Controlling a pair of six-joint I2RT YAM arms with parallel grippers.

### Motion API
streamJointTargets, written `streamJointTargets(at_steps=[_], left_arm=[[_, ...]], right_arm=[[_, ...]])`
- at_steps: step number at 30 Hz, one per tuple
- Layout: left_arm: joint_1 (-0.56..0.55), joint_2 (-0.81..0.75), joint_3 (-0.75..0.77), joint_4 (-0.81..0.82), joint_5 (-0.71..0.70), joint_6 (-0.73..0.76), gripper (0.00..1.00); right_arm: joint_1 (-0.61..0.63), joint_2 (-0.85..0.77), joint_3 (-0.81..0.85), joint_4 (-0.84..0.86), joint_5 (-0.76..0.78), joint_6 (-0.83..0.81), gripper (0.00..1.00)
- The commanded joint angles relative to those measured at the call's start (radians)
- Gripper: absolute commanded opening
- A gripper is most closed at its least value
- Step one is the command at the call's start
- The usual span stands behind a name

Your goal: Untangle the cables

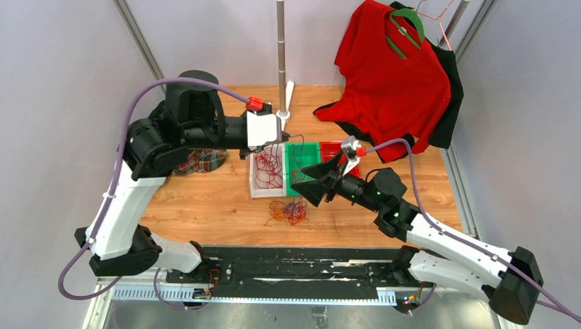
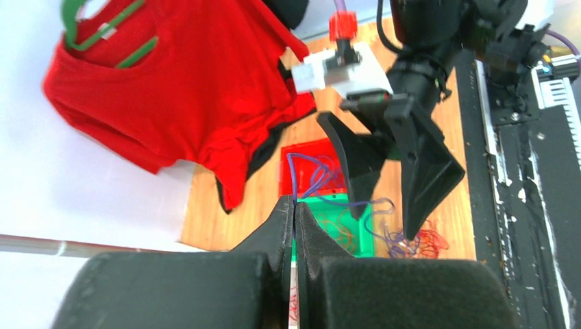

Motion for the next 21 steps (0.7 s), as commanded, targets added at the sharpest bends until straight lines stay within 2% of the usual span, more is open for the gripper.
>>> streamJointTargets(at_steps=[1,5,10,21], left_arm=[[0.003,0.013,0.091,0.012,-0.031,-0.009,0.0],[0.003,0.017,0.155,0.012,-0.04,-0.01,0.0],[0.003,0.019,0.223,0.037,-0.059,-0.017,0.0],[0.003,-0.059,0.191,0.407,-0.198,0.016,0.0]], right_arm=[[0.023,0.075,0.048,0.066,0.01,0.006,0.65],[0.027,0.153,0.046,0.108,0.042,0.033,0.6],[0.052,0.227,0.044,0.132,0.066,0.016,0.63],[0.103,0.265,-0.045,0.156,0.144,-0.009,0.68]])
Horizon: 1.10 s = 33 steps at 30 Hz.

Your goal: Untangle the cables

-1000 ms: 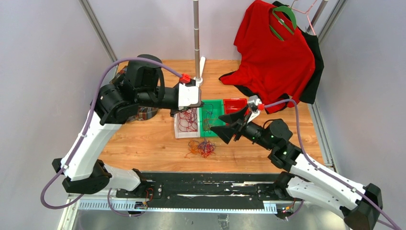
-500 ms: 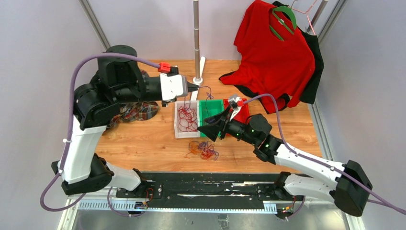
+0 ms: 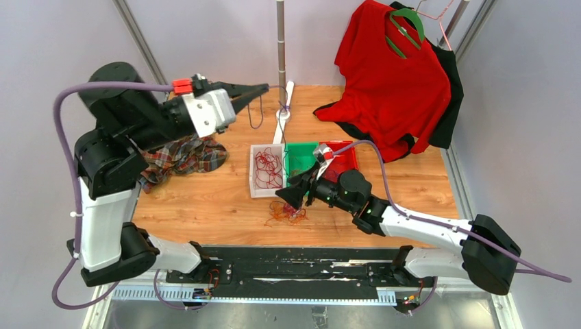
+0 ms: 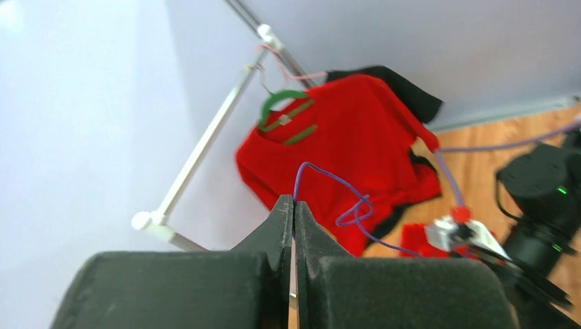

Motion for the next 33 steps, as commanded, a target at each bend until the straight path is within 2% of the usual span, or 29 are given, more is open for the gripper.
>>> streamJointTargets(at_steps=[1,8,16,19,21,24,26,30,31,33], left_arm=[[0.003,-0.047,-0.017,0.241,-0.085,0.018,0.0],[0.003,-0.092,-0.09,0.549,-0.184,0.072,0.0],[0.003,-0.092,-0.087,0.791,-0.26,0.102,0.0],[0.003,-0.082,-0.057,0.739,-0.268,0.104,0.0],[0.003,-0.097,-0.082,0.671,-0.264,0.047,0.0],[0.003,-0.171,-0.241,0.58,-0.227,-0.003,0.0],[0.003,-0.228,-0.4,0.564,-0.224,-0.024,0.0],[0.003,-0.306,-0.556,0.561,-0.234,-0.046,0.0],[0.003,-0.312,-0.571,0.561,-0.235,-0.047,0.0],[0.003,-0.318,-0.581,0.558,-0.241,-0.049,0.0]], right_arm=[[0.035,-0.004,-0.036,0.048,0.058,-0.026,0.68],[0.039,-0.005,-0.07,0.044,0.07,-0.032,0.68],[0.04,0.007,-0.116,0.039,0.077,-0.031,0.67],[0.043,0.006,-0.133,0.064,0.078,-0.028,0.68],[0.045,-0.009,-0.123,0.062,0.083,-0.029,0.59],[0.045,-0.059,-0.07,-0.009,0.105,-0.05,0.41],[0.045,-0.099,-0.027,-0.059,0.11,-0.075,0.3],[0.045,-0.178,0.012,-0.126,0.13,-0.116,0.05],[0.045,-0.195,0.016,-0.142,0.137,-0.122,0.01],[0.045,-0.227,0.018,-0.159,0.149,-0.131,0.01]])
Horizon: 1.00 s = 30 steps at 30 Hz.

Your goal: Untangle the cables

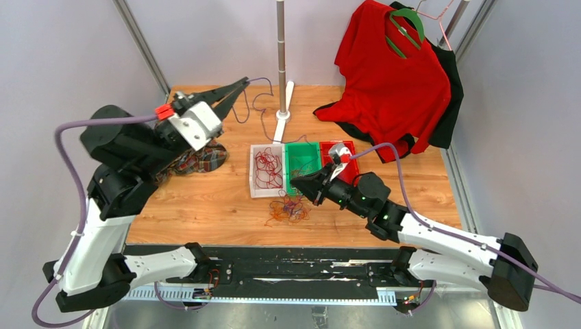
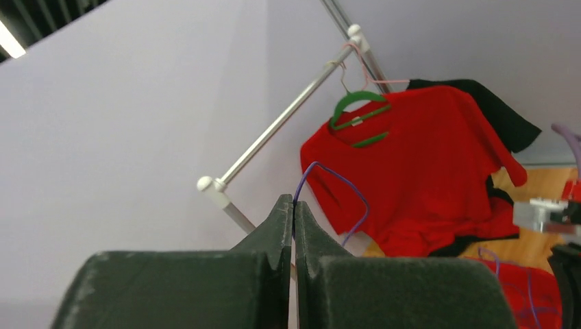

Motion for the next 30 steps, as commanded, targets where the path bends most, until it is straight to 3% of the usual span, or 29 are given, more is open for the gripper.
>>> streamJointTargets(at_steps=[1,8,12,18,20,23,26,30], left_arm=[[0.003,-0.02,-0.026,-0.002,-0.015,-0.029,0.0],[0.003,-0.015,-0.011,-0.016,0.001,0.001,0.01],[0.003,-0.014,-0.006,-0.199,0.098,0.071,0.12],[0.003,-0.138,-0.278,-0.262,0.235,0.084,0.19],[0.003,-0.16,-0.349,-0.276,0.283,0.04,0.25],[0.003,-0.156,-0.404,-0.323,0.351,0.003,0.5],[0.003,-0.142,-0.442,-0.315,0.396,-0.027,0.62],[0.003,-0.096,-0.475,-0.234,0.417,-0.175,0.64]], right_arm=[[0.014,-0.071,0.032,-0.059,0.046,-0.049,0.01],[0.013,-0.103,0.032,-0.06,0.071,-0.068,0.01],[0.014,-0.107,0.049,-0.089,0.07,-0.078,0.01],[0.013,-0.119,0.077,-0.149,0.07,-0.119,0.01],[0.013,-0.124,0.085,-0.159,0.071,-0.129,0.01],[0.013,-0.126,0.098,-0.18,0.074,-0.142,0.01],[0.014,-0.125,0.11,-0.19,0.069,-0.15,0.01],[0.014,-0.121,0.124,-0.195,0.068,-0.152,0.01]])
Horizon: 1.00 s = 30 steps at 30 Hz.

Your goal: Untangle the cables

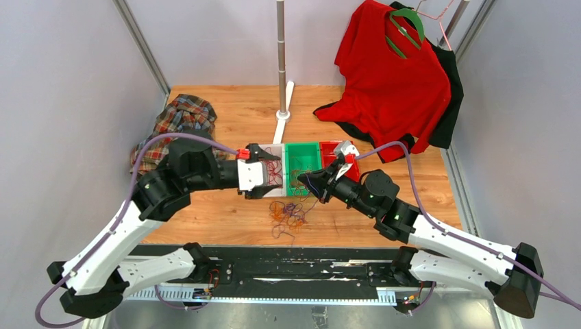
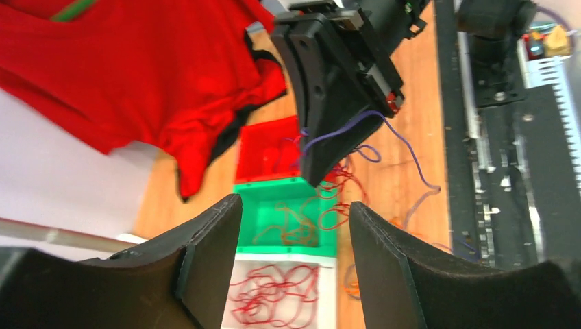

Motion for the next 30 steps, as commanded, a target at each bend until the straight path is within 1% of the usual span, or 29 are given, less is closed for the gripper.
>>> streamJointTargets(at_steps=[1,3,5,7,9,11,13,15,17,20,23,26,28,30], left_arm=[[0.003,0.045,-0.011,0.073,0.097,-0.179,0.65],[0.001,0.069,-0.008,0.073,0.143,-0.248,0.69],[-0.016,0.074,-0.026,0.076,0.136,-0.272,0.7],[-0.032,0.066,-0.073,0.113,0.075,-0.285,0.7],[-0.034,0.062,-0.113,0.157,-0.014,-0.344,0.69],[-0.034,0.053,-0.137,0.165,-0.03,-0.357,0.69],[-0.034,0.037,-0.175,0.18,0.002,-0.377,0.69],[-0.039,0.027,-0.233,0.231,0.013,-0.412,0.7],[-0.049,0.029,-0.288,0.293,-0.009,-0.43,0.69],[-0.052,0.028,-0.37,0.443,-0.038,-0.434,0.69],[-0.053,0.06,-0.4,0.544,-0.061,-0.428,0.68],[-0.054,0.104,-0.408,0.606,-0.147,-0.415,0.65],[-0.053,0.12,-0.408,0.615,-0.134,-0.415,0.64],[-0.054,0.127,-0.415,0.614,-0.083,-0.437,0.64]], right_arm=[[0.013,-0.006,0.059,-0.016,0.018,-0.025,0.0],[0.013,-0.001,0.078,-0.046,0.057,-0.019,0.01],[0.014,0.003,0.09,-0.063,0.093,-0.008,0.01],[0.015,0.012,0.095,-0.064,0.111,0.001,0.01],[0.023,0.029,0.124,-0.112,0.173,0.002,0.01],[0.036,0.05,0.161,-0.188,0.286,-0.001,0.01],[0.047,0.074,0.198,-0.264,0.426,0.007,0.01],[0.055,0.11,0.243,-0.347,0.564,0.031,0.01],[0.065,0.15,0.28,-0.394,0.645,0.057,0.01],[0.094,0.19,0.322,-0.415,0.712,0.074,0.01],[0.133,0.227,0.373,-0.444,0.796,0.088,0.01],[0.154,0.239,0.394,-0.433,0.798,0.104,0.01],[0.162,0.236,0.393,-0.423,0.8,0.108,0.01],[0.164,0.231,0.393,-0.42,0.801,0.108,0.01]])
